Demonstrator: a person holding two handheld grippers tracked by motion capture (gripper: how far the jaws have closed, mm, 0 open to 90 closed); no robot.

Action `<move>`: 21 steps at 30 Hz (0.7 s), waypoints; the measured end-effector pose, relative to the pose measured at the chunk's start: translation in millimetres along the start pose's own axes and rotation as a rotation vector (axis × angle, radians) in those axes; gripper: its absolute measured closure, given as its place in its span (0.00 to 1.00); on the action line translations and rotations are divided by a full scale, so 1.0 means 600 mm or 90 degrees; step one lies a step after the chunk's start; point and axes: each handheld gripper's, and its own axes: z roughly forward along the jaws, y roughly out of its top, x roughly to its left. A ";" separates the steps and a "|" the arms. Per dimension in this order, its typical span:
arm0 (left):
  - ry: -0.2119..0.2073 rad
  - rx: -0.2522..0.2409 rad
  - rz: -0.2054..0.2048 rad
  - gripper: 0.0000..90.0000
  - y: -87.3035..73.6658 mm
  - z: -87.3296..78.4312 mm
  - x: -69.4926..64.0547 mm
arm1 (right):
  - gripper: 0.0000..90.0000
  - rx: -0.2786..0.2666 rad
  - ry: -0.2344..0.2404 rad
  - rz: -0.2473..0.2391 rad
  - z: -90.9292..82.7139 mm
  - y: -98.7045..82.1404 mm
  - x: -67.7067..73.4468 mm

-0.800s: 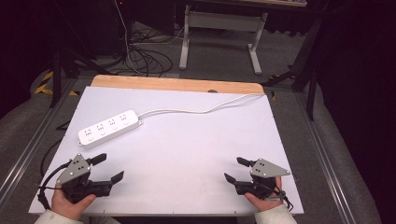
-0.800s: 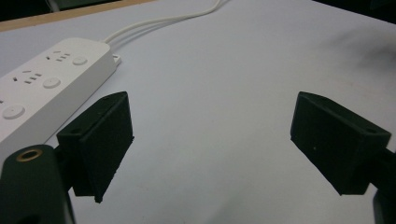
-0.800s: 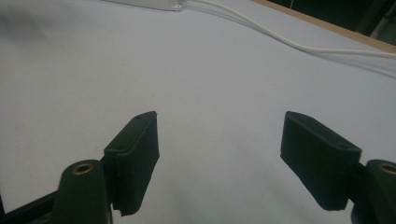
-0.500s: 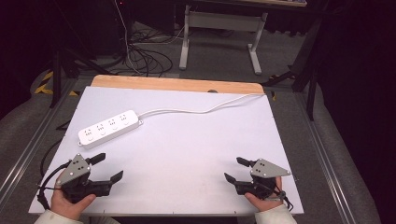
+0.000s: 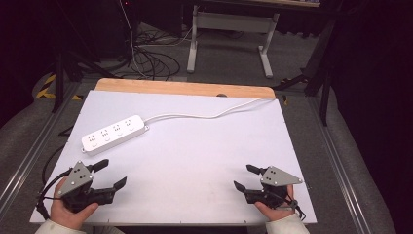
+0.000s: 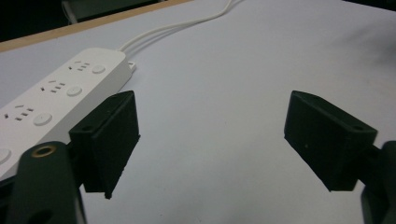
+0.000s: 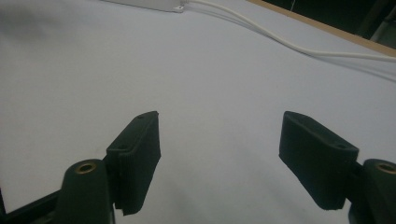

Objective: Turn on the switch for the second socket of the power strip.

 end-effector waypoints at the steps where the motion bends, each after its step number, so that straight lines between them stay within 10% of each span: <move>1: 0.000 0.001 0.005 0.22 0.001 -0.001 0.000 | 0.33 0.000 0.000 -0.001 0.000 0.000 0.000; 21: -0.006 0.050 -0.016 0.37 0.034 -0.005 0.014 | 0.33 0.010 0.004 -0.006 0.006 0.000 0.002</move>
